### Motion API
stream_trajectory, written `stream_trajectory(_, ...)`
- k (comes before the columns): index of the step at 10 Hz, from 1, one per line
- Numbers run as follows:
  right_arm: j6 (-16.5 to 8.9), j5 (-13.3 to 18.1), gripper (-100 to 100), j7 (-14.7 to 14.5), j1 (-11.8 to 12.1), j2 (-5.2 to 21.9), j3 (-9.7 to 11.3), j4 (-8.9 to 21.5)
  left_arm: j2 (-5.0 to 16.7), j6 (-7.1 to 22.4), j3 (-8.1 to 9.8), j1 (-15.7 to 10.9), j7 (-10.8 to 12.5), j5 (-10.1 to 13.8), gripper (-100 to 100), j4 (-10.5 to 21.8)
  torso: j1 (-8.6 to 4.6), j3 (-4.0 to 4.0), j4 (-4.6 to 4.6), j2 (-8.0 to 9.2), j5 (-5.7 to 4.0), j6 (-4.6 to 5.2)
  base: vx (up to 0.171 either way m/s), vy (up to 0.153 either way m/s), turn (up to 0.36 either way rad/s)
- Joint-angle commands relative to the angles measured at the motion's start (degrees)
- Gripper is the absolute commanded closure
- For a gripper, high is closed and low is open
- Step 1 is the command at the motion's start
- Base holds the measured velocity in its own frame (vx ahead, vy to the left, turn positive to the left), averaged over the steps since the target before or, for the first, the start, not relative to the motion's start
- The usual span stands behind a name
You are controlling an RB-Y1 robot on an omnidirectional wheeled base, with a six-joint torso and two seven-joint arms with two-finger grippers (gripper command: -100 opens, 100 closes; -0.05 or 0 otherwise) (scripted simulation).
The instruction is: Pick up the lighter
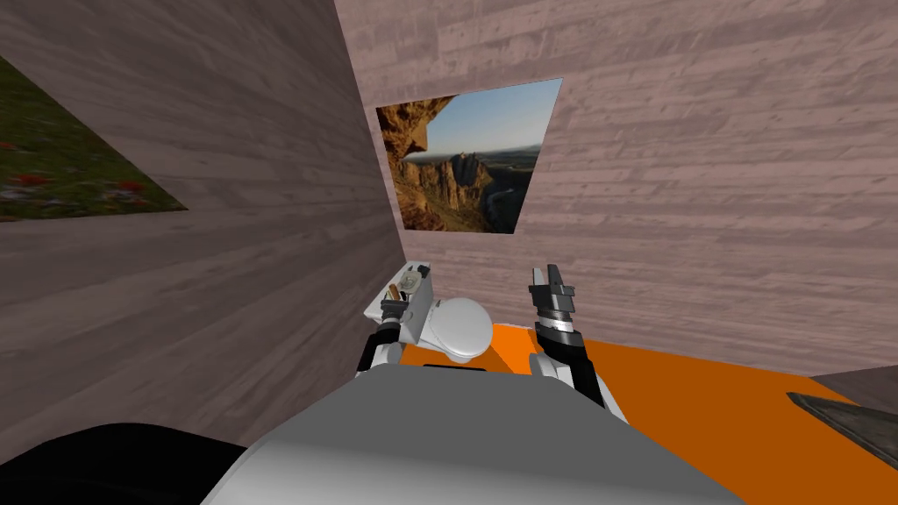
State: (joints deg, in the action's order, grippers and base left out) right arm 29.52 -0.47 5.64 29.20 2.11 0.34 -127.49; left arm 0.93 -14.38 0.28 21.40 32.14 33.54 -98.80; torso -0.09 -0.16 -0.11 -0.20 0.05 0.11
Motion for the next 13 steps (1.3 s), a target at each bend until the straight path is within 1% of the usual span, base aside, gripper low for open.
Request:
stream_trajectory(1, 0.0, 0.0, 0, 0.0, 0.0, 0.0, 0.0, 0.0, -2.7, 0.4, -0.17, 0.1, 0.4, 0.6, -100, 0.5, 0.0, 0.0, 0.0, 0.0, 0.0, 0.0, 0.021, -0.008, 0.018)
stream_trajectory(2, 0.0, 0.0, 0, 0.0, 0.0, 0.0, 0.0, 0.0, -3.6, 0.5, -0.16, 0.0, 0.6, 0.7, -100, 0.6, -0.05, -0.04, -0.05, -0.03, 0.05, 0.07, 0.013, -0.008, -0.001)
stream_trajectory(3, 0.0, 0.0, 0, 0.0, 0.0, 0.0, 0.0, 0.0, -2.7, 0.0, -0.17, -0.1, 0.6, 0.6, -100, 0.9, -0.06, -0.05, -0.06, -0.04, 0.05, 0.08, 0.0, 0.0, 0.0)
stream_trajectory(4, 0.0, 0.0, 0, 0.0, 0.0, 0.0, 0.0, 0.0, -2.8, 0.0, -0.18, -0.1, 0.7, 0.6, 0, 0.9, -0.04, -0.04, -0.06, -0.03, 0.05, 0.07, 0.0, 0.0, 0.0)
stream_trajectory(5, 0.0, 0.0, 0, 0.0, 0.0, 0.0, 0.0, 0.0, -2.7, 1.2, 0.39, 0.0, 0.6, 0.9, -100, -0.8, -0.02, -0.04, -0.05, -0.01, 0.05, 0.07, 0.078, 0.034, 0.026)
stream_trajectory(6, 0.0, 0.0, 0, 0.0, 0.0, 0.0, 0.0, 0.0, -2.7, 0.6, 0.21, -0.2, 0.6, 0.8, -100, 0.1, 0.1, -0.15, -0.08, -0.23, 0.07, 0.07, 0.05, 0.022, 0.003)
stream_trajectory(7, 0.0, 0.0, 0, 0.0, 0.0, 0.0, 0.0, 0.0, -2.7, 0.8, 0.27, -0.2, 0.6, 0.9, 100, 0.0, 0.07, -0.14, -0.1, -0.19, 0.08, 0.07, 0.006, 0.003, -0.001)
stream_trajectory(11, 0.0, 0.0, 0, 0.0, 0.0, 0.0, 0.0, 0.0, -2.7, 0.7, 0.27, -0.3, 0.7, 0.9, 100, -0.2, -0.03, -0.18, -0.18, -0.18, 0.07, 0.12, 0.001, 0.001, 0.003)
stream_trajectory(12, 0.0, 0.0, 0, 0.0, 0.0, 0.0, 0.0, 0.0, -2.7, 0.7, 0.27, -0.3, 0.8, 0.9, 0, -0.2, -0.04, -0.19, -0.18, -0.19, 0.07, 0.12, 0.0, 0.0, 0.0)
stream_trajectory(13, 0.0, 0.0, 0, 0.0, 0.0, 0.0, 0.0, 0.0, -2.7, 0.7, 0.27, -0.3, 0.8, 0.9, 100, -0.2, -0.04, -0.19, -0.18, -0.2, 0.07, 0.12, 0.0, 0.0, 0.0)
